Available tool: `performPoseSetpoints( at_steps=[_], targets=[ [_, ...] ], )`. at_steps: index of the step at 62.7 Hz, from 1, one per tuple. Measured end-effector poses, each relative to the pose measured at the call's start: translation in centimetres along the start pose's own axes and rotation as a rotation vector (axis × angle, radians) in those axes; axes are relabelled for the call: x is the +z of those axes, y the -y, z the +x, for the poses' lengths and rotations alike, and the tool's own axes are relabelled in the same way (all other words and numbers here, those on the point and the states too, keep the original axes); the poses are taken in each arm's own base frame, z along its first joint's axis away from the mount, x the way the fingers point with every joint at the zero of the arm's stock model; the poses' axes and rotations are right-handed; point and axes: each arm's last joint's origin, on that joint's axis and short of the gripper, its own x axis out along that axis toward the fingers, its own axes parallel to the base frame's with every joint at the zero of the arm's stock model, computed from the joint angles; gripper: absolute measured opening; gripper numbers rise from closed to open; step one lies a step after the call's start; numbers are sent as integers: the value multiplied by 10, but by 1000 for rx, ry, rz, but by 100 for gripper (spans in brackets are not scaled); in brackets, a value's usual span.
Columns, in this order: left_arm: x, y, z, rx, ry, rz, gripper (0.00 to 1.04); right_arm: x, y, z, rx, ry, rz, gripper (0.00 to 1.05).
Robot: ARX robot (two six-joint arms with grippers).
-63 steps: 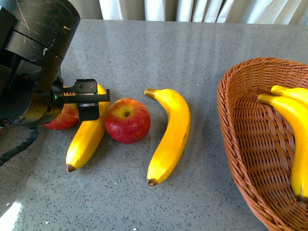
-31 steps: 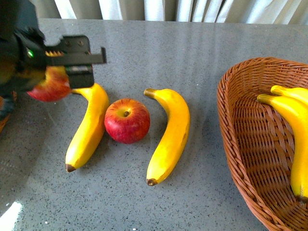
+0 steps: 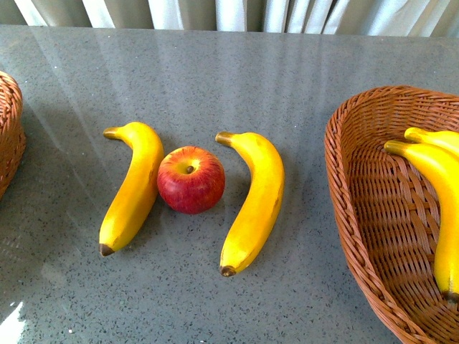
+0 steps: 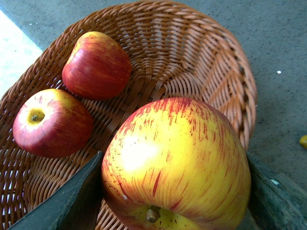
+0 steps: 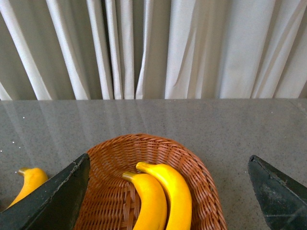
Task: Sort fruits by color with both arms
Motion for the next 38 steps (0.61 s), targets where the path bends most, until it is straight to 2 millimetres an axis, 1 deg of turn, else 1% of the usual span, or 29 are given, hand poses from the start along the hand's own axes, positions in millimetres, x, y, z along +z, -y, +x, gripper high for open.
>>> performPoseSetpoints(
  at_steps=[9, 13, 15, 21, 22, 27, 33, 38],
  targets=[
    [-13, -5, 16, 45, -42, -1, 71, 0, 0, 0, 0, 0, 0, 96],
    [-16, -7, 19, 57, -50, -6, 72, 0, 0, 0, 0, 0, 0, 96],
    [-18, -8, 20, 63, -54, -11, 80, 0, 0, 0, 0, 0, 0, 96],
    [-19, -9, 22, 70, -52, -15, 96, 0, 0, 0, 0, 0, 0, 96],
    [-19, -9, 22, 70, -52, -16, 97, 0, 0, 0, 0, 0, 0, 96],
    [-19, -11, 22, 73, -50, -21, 95, 0, 0, 0, 0, 0, 0, 96],
    [-20, -12, 22, 81, -50, -18, 96, 0, 0, 0, 0, 0, 0, 96],
    [-20, -9, 18, 69, -39, -10, 96, 0, 0, 0, 0, 0, 0, 96]
  ],
)
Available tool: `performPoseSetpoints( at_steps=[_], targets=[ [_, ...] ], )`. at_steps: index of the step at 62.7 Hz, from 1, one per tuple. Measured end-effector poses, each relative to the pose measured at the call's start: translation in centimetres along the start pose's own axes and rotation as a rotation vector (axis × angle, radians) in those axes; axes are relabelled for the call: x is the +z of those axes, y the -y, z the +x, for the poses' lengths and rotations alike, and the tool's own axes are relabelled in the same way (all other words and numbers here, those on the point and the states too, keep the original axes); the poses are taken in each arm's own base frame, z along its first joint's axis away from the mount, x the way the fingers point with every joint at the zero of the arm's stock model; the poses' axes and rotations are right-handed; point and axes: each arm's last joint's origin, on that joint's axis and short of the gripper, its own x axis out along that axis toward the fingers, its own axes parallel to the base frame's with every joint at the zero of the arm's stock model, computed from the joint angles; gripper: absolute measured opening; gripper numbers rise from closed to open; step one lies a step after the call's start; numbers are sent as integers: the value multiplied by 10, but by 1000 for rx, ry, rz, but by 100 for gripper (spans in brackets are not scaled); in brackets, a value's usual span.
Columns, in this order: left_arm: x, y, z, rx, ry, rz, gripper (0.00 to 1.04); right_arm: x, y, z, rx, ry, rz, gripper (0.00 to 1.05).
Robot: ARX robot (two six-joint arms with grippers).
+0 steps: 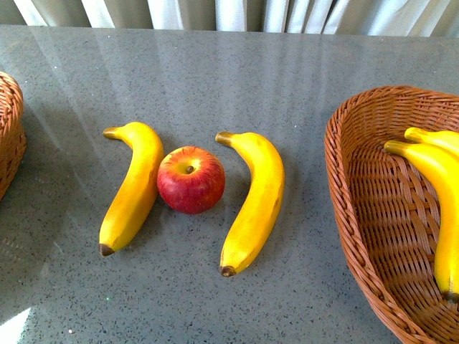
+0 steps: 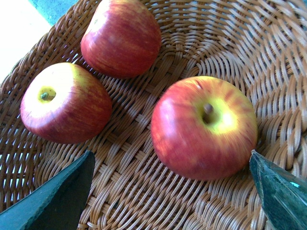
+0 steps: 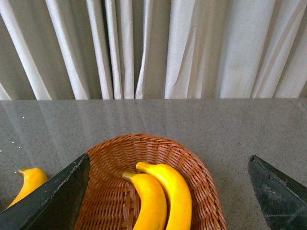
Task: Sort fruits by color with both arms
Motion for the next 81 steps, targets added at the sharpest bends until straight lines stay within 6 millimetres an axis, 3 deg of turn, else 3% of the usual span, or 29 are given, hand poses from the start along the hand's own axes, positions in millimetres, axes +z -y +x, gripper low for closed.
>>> performPoseSetpoints(
  at_steps=[12, 24, 39, 50, 81],
  targets=[
    [-2, 27, -26, -123, 51, 89, 96, 0, 0, 0, 0, 0, 0, 96],
    [-16, 95, -61, -361, 93, 266, 96, 0, 0, 0, 0, 0, 0, 96],
    [-28, 142, -74, -492, 79, 347, 96, 0, 0, 0, 0, 0, 0, 96],
    [-34, 157, -72, -526, 50, 362, 96, 0, 0, 0, 0, 0, 0, 96],
    [-52, 162, -69, -534, -17, 379, 96, 0, 0, 0, 0, 0, 0, 96]
  ],
)
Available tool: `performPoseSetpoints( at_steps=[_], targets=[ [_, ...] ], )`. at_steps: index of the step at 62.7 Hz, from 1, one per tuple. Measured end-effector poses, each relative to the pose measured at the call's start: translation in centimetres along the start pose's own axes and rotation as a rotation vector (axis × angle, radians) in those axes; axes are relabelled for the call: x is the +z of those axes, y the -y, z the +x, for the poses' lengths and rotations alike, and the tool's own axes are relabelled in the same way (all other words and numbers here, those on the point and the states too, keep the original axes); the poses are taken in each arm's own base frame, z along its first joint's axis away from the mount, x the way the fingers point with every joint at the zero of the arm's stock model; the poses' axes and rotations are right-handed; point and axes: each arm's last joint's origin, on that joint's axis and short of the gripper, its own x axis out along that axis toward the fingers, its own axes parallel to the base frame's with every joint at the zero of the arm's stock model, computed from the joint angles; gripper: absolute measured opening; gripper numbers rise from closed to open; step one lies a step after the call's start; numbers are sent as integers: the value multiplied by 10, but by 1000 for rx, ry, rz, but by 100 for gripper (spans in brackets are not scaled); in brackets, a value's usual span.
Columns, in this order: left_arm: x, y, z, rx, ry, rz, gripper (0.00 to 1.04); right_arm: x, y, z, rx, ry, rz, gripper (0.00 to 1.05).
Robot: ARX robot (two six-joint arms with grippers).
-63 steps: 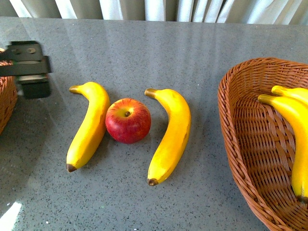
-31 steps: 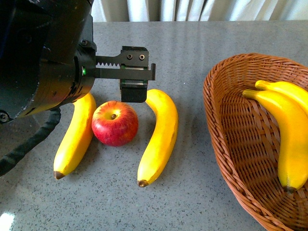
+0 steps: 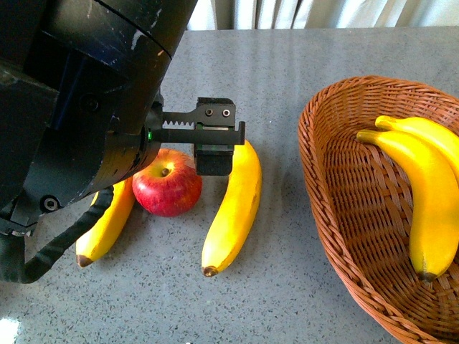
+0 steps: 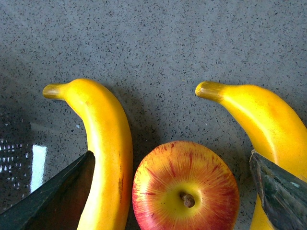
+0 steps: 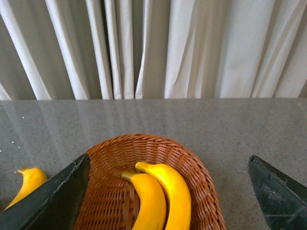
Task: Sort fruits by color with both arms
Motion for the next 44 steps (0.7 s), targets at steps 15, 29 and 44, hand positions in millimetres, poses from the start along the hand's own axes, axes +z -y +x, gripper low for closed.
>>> performPoseSetpoints(
  at_steps=[15, 29, 44],
  targets=[
    [-6, 3, 4, -36, -38, 7, 96, 0, 0, 0, 0, 0, 0, 96],
    [-14, 5, 9, -45, -72, 25, 96, 0, 0, 0, 0, 0, 0, 96],
    [-18, 5, 13, -36, -83, 34, 96, 0, 0, 0, 0, 0, 0, 96]
  ],
)
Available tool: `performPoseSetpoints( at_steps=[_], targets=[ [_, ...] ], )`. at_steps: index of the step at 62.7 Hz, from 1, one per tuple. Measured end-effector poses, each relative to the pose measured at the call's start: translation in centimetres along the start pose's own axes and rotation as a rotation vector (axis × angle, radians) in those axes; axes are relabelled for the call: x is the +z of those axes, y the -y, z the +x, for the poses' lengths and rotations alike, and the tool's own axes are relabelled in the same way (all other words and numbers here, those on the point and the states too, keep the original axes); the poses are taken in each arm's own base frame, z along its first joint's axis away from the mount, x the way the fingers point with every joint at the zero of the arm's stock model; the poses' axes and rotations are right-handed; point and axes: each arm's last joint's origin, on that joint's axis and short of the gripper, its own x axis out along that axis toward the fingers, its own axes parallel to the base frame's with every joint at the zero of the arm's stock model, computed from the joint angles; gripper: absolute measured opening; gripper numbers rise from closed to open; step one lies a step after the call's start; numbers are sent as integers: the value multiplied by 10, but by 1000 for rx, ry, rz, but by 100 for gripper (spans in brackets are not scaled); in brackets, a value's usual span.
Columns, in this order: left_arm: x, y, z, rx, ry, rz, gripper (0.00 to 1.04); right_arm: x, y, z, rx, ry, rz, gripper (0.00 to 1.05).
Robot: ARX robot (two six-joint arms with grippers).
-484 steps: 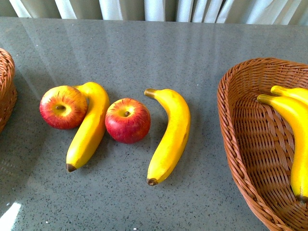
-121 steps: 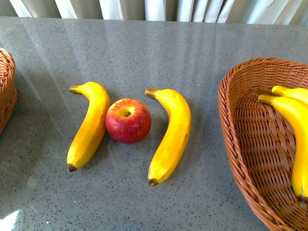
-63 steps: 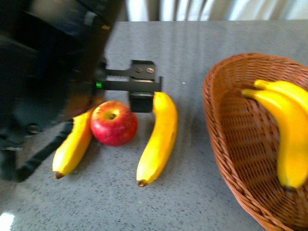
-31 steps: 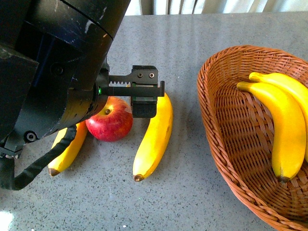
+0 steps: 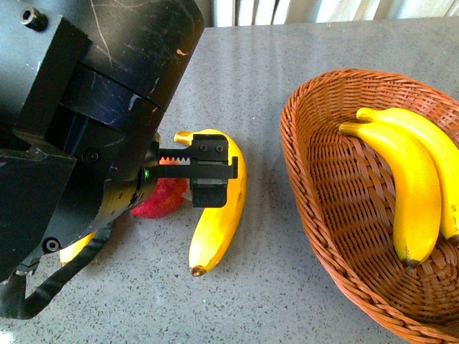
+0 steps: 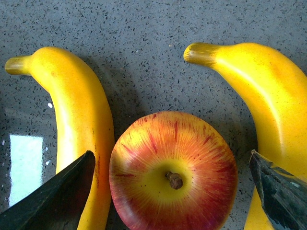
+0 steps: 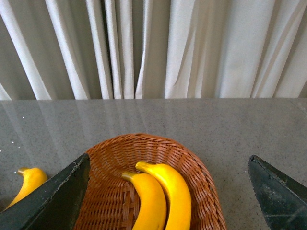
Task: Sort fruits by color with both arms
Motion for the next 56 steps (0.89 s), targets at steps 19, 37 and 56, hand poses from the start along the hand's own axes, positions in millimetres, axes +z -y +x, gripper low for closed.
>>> performPoseSetpoints(
  at_steps=[19, 37, 56],
  targets=[
    [-9, 0, 9, 2, -40, 18, 96, 0, 0, 0, 0, 0, 0, 96],
    [-9, -1, 9, 22, -31, 17, 71, 0, 0, 0, 0, 0, 0, 96],
    [7, -8, -7, 10, 26, -43, 71, 0, 0, 0, 0, 0, 0, 96]
  ],
)
